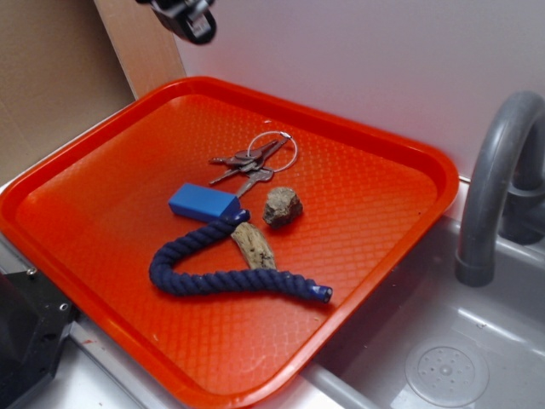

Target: Grab the silver keys.

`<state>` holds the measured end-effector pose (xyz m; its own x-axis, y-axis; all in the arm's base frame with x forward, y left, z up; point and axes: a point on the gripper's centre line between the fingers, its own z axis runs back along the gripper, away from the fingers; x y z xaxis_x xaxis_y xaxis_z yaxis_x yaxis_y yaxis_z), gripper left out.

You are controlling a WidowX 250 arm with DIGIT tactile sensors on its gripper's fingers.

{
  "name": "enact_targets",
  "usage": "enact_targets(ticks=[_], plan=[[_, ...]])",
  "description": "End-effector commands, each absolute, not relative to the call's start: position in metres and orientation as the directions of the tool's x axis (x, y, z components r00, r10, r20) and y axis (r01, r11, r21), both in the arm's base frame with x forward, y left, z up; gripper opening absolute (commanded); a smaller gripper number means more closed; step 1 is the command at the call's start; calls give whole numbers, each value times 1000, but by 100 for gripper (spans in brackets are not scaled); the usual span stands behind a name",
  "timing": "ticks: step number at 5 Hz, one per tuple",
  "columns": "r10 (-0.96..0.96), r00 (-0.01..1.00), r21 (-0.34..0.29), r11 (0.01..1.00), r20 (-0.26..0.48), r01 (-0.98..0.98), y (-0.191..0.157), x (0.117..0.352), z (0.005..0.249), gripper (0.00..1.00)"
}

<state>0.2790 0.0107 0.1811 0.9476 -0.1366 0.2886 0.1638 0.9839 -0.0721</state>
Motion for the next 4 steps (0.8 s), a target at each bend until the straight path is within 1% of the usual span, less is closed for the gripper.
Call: enact_targets(ticks=[1, 2, 3, 4], plan=[[-314, 927, -112, 933, 203, 341, 12, 328, 121, 100], [-406, 886, -78, 899, 225, 432, 0, 332, 108, 100], [-561, 796, 43, 822, 227, 568, -7, 329, 96, 100], [-575, 780, 98, 816, 248, 570, -8, 330, 86, 100]])
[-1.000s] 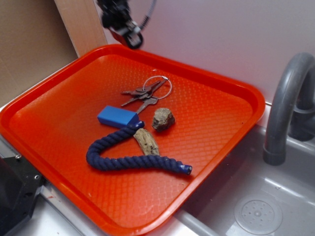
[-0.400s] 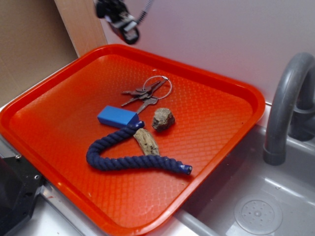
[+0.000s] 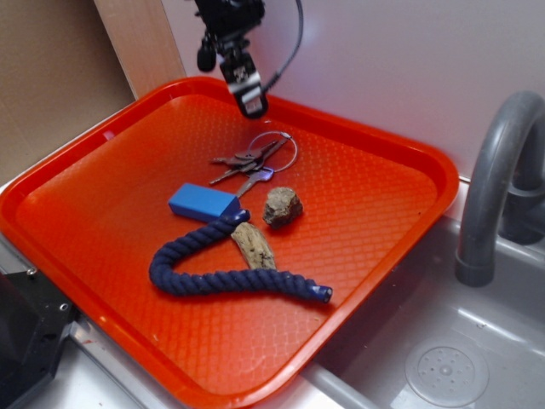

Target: Grab the silver keys.

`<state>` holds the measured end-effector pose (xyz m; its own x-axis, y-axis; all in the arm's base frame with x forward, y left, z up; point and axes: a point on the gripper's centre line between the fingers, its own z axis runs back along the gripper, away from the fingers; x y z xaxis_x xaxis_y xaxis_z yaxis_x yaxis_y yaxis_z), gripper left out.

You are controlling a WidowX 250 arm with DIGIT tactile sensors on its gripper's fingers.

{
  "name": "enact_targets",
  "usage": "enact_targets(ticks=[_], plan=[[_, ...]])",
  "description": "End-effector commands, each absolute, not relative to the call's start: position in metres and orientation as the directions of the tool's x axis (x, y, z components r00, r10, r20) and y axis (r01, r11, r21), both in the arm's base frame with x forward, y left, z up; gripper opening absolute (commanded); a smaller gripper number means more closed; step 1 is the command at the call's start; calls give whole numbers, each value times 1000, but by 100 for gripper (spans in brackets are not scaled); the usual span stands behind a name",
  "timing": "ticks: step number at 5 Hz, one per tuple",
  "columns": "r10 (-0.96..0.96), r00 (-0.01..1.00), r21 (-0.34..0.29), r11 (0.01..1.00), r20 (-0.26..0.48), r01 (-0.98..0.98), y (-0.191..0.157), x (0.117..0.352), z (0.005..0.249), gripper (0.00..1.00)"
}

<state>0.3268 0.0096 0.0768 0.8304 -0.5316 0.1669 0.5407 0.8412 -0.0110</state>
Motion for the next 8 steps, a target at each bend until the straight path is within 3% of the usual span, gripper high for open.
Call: enact_targets(ticks=[1, 3, 6, 8], plan=[[-621, 737, 153, 782, 265, 604, -12, 330, 79, 100], [-754, 598, 198, 652, 269, 732, -10, 350, 60, 100], [-765, 604, 138, 638, 224, 758, -9, 373, 28, 100], [-739, 648, 82, 669, 184, 739, -6, 355, 35, 100]])
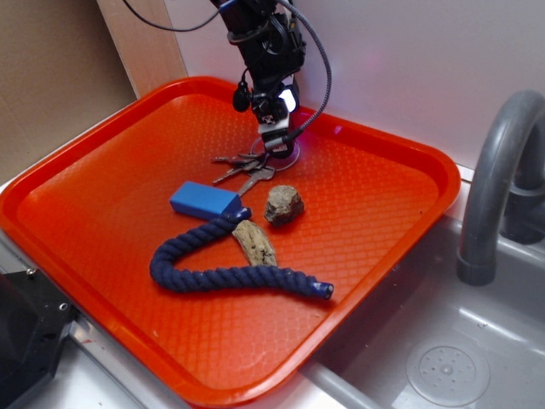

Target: Grab the silver keys.

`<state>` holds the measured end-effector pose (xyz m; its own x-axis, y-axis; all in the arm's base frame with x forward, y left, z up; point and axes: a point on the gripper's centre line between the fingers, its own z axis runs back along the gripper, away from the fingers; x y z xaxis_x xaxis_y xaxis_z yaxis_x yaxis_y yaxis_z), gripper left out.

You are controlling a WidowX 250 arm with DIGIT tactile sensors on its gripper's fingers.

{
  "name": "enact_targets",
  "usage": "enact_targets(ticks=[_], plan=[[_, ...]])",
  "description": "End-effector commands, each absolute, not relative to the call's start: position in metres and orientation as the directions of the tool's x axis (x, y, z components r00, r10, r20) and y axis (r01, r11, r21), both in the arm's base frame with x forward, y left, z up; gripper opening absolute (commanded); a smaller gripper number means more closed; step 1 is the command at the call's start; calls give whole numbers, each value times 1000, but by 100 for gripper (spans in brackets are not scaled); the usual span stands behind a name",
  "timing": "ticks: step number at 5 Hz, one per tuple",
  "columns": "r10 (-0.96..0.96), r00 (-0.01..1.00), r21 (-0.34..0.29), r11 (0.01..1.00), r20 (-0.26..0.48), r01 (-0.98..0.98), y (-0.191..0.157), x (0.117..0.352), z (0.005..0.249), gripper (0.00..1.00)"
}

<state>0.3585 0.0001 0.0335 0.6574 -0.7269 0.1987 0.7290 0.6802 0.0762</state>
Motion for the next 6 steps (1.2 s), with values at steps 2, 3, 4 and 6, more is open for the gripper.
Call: enact_targets(ticks=[2, 3, 4, 6], plan=[[-754, 623, 63, 646, 206, 761, -10, 336, 43, 100], [-766, 611, 68, 633, 199, 771, -16, 330, 36, 100], [-782, 591, 74, 613, 196, 786, -21, 330, 33, 100], [-780, 603, 51, 618, 168, 784, -38, 331, 25, 89]])
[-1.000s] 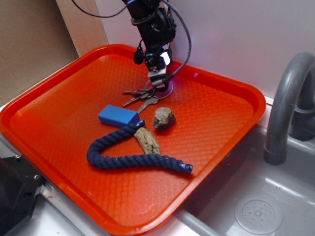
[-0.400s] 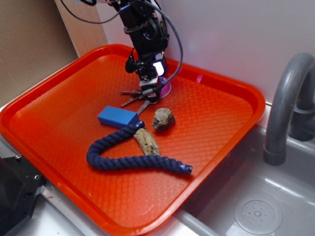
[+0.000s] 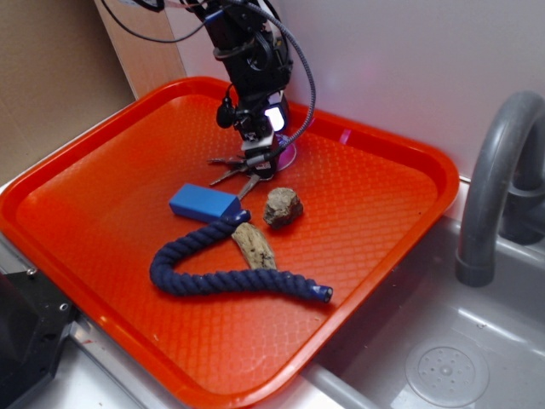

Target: Grab the silver keys.

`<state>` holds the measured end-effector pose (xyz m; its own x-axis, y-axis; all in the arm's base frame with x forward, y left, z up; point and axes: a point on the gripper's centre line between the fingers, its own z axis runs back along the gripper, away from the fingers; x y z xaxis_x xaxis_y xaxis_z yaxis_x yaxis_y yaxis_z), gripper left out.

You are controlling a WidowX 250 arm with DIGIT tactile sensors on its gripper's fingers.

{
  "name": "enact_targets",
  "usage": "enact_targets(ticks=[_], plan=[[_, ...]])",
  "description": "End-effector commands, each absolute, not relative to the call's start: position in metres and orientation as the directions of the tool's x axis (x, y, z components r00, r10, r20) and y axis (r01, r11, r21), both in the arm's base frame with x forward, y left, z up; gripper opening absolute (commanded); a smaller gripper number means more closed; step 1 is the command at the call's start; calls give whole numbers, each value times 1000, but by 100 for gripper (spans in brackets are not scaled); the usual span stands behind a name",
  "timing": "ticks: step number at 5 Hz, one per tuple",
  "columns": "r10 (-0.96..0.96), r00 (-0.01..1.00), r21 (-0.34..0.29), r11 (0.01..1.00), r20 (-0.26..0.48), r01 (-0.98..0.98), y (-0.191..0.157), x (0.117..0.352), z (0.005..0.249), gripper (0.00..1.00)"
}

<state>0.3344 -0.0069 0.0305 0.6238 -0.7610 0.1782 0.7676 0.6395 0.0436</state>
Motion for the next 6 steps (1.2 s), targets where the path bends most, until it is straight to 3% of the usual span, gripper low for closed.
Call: enact_targets(ticks=[1, 5, 6], plan=[[-774, 610, 50, 625, 170, 779, -43, 321, 32, 0], [-754, 626, 48, 646, 197, 762, -52, 295, 56, 12], [-730, 654, 66, 675, 198, 735, -52, 292, 61, 9]])
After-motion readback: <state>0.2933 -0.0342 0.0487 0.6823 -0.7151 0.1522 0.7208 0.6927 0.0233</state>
